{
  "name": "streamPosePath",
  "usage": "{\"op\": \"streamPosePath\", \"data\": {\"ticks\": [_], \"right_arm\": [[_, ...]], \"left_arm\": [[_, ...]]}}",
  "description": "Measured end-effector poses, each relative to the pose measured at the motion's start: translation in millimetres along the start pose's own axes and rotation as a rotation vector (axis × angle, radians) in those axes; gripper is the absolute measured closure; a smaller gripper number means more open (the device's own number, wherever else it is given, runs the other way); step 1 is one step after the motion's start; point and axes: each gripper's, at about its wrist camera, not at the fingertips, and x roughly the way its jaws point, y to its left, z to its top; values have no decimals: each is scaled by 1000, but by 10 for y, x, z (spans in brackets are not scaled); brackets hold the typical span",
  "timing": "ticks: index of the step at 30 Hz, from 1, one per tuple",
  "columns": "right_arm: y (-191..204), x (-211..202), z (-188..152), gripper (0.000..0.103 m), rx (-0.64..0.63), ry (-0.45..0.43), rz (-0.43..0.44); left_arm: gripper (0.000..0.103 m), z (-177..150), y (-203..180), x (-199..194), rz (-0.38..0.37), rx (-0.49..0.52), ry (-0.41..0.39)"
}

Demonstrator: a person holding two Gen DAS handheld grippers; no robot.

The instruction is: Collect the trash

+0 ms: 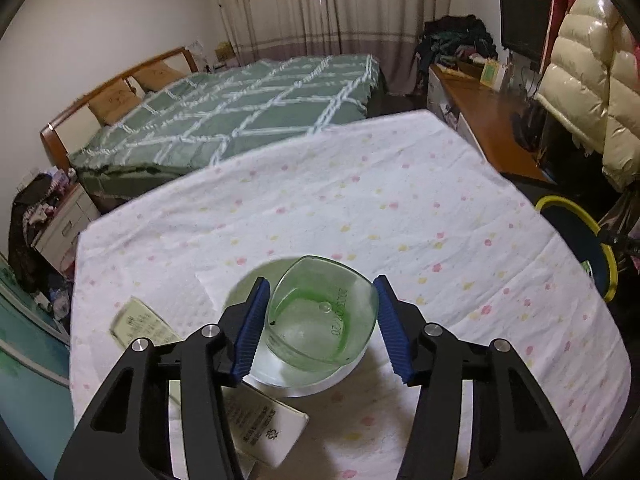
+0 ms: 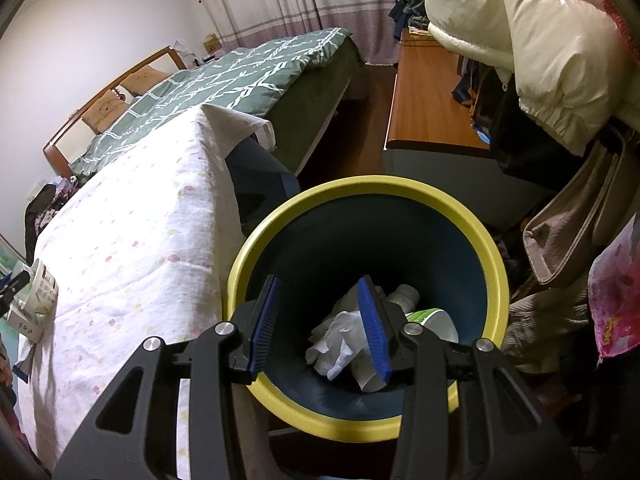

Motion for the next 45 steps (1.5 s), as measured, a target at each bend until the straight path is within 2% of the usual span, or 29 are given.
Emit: {"op": "streamPosePath", "data": {"ticks": [7,14,19,26,29,31,33,34,36,39,42,45], "right_arm": [[-19,-120,-47,64,6,-19,18],[-105,-342,-131,64,9,-52,11],[-237,-544,-259,64,14,-80,-16],[-525,-799,-446,64,38,-96,-67],[-609,-830,-480,64,66,-105,-58],[-576,-756,-528,64,88,-108,-8],[-434,-625,-592,64,87,-96,35],[-283,-601,-642,64,78,-118,28],[-9,-642,-676,64,21,-153,48],[135,-670,-624,64,-6,-142,74],[0,-739,-557,64,29,-157,48],[-107,-831,-536,64,52,-168,39]], "left_arm": [[50,208,-115,-457,-11,8,-92],[50,356,-560,-794,-85,64,-143],[51,452,-1128,-772,-195,118,-141],[52,576,-2203,-526,-372,211,-124],[53,599,-2533,-381,-382,244,-123],[53,614,-2589,-275,-401,217,-103],[53,587,-2563,-217,-381,192,-87],[53,569,-2520,-216,-374,187,-80],[53,537,-2426,-282,-334,185,-93],[53,522,-2253,-425,-307,192,-120],[53,371,-2232,-537,-360,216,-99],[53,145,-2334,-482,-420,257,-33]]}}
